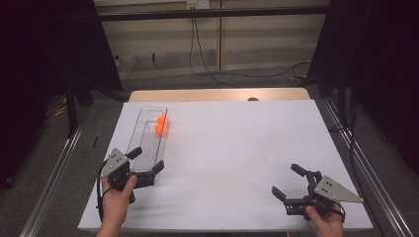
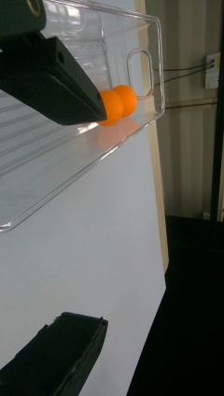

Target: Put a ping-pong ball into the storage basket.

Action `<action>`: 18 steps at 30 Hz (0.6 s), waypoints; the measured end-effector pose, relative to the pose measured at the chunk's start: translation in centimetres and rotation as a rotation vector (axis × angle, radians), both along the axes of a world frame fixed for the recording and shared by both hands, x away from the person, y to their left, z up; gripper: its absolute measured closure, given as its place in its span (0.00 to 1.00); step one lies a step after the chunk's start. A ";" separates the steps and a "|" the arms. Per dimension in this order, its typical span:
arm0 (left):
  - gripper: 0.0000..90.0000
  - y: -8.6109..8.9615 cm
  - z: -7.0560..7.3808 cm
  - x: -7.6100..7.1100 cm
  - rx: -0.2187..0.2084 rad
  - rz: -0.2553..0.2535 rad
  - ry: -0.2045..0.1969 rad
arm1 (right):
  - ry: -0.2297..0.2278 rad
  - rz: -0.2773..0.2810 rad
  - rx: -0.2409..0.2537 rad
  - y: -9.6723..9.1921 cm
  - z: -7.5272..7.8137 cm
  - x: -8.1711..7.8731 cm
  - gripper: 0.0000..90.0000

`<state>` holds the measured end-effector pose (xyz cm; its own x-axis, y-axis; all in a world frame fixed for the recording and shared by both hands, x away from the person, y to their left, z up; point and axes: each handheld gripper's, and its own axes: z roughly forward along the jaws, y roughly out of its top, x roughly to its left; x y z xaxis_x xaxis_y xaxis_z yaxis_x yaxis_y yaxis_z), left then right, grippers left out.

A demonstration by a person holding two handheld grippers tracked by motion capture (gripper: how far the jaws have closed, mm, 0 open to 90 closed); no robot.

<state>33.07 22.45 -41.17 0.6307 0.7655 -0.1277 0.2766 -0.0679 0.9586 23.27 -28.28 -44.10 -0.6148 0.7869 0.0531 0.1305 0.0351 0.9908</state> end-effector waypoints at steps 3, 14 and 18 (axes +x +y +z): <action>0.03 0.2 -0.1 -0.1 -0.002 0.002 -0.001 | 0.001 0.001 0.001 0.0 0.0 0.0 0.03; 0.03 0.3 -0.3 -0.6 -0.001 -0.005 -0.002 | 0.002 -0.002 0.001 0.0 0.0 0.0 0.03; 0.03 0.5 -0.3 -0.8 -0.002 -0.007 -0.002 | 0.001 -0.002 -0.001 0.0 0.0 0.0 0.03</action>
<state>32.31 22.98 -41.51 0.6362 0.7609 -0.1277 0.2740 -0.0681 0.9593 23.26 -28.28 -44.10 -0.6132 0.7881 0.0528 0.1318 0.0363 0.9906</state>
